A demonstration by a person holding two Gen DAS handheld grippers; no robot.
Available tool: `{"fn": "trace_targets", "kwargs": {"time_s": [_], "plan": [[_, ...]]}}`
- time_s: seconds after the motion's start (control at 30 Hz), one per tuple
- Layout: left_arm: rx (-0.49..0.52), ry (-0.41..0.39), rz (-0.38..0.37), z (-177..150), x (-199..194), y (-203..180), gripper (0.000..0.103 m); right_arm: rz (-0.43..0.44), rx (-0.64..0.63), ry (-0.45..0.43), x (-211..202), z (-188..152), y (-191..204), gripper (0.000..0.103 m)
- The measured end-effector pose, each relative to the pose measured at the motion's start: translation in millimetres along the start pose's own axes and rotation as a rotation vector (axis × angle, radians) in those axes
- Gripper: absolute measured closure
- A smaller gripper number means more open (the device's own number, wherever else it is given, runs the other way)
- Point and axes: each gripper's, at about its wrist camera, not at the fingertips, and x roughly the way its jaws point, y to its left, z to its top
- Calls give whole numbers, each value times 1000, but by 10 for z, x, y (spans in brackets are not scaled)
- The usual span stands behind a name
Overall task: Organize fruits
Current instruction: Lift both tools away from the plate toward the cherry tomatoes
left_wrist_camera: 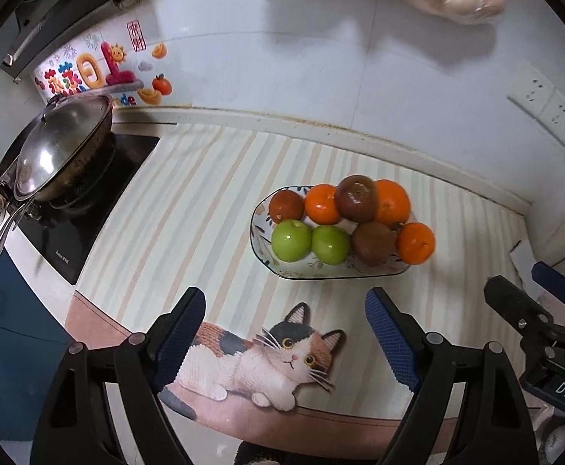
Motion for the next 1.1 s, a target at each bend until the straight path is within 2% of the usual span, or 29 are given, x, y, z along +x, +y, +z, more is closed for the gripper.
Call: {"fn": "trace_targets", "kwargs": {"time_s": [0.23, 0.47, 0.9, 1.03, 1.1], "plan": [[1, -57, -12, -105, -344, -16, 19, -3, -9, -80, -494, -41, 75, 6], [-3, -92, -25, -197, -569, -8, 19, 7, -12, -111, -734, -96, 139, 6], [-26, -77, -17, -290, -566, -11, 19, 63, 37, -92, -659, -183, -30, 6], [-16, -38, 3, -300, -364, -90, 19, 59, 105, -50, -462, -276, -318, 6], [3, -8, 10, -320, -216, -172, 19, 39, 144, 1, -263, -376, -534, 11]]}}
